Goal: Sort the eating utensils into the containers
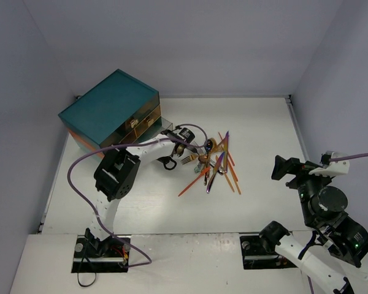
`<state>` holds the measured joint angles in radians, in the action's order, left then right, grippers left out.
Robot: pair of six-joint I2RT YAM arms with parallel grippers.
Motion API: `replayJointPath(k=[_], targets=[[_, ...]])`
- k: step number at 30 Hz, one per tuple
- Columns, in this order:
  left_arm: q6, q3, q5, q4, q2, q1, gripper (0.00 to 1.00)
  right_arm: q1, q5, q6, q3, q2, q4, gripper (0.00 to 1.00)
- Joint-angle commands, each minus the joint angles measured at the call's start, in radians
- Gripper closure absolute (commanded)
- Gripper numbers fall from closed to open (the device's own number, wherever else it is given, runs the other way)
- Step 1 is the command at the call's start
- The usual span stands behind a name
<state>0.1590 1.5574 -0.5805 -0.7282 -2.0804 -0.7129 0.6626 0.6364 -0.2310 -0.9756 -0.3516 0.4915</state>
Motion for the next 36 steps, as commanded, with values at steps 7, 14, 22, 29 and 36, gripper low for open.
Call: replayJointPath(k=[7, 14, 22, 29, 36], targets=[[0.173, 0.020, 0.202, 0.002, 0.065, -0.144, 0.61, 0.008, 0.011, 0.004, 0.005, -0.005, -0.045, 0.00], [0.205, 0.053, 0.196, -0.032, 0.079, -0.167, 0.50, 0.008, -0.012, 0.001, 0.006, 0.003, -0.044, 0.00], [0.187, 0.139, 0.131, -0.068, 0.101, -0.176, 0.27, 0.008, -0.046, 0.005, 0.002, -0.003, -0.042, 0.00], [0.164, 0.223, 0.133, -0.075, 0.142, -0.177, 0.26, 0.008, -0.076, 0.004, -0.002, -0.036, -0.044, 0.00], [0.165, 0.330, 0.167, -0.077, 0.218, -0.174, 0.26, 0.008, -0.100, -0.031, -0.021, -0.168, -0.040, 0.00]])
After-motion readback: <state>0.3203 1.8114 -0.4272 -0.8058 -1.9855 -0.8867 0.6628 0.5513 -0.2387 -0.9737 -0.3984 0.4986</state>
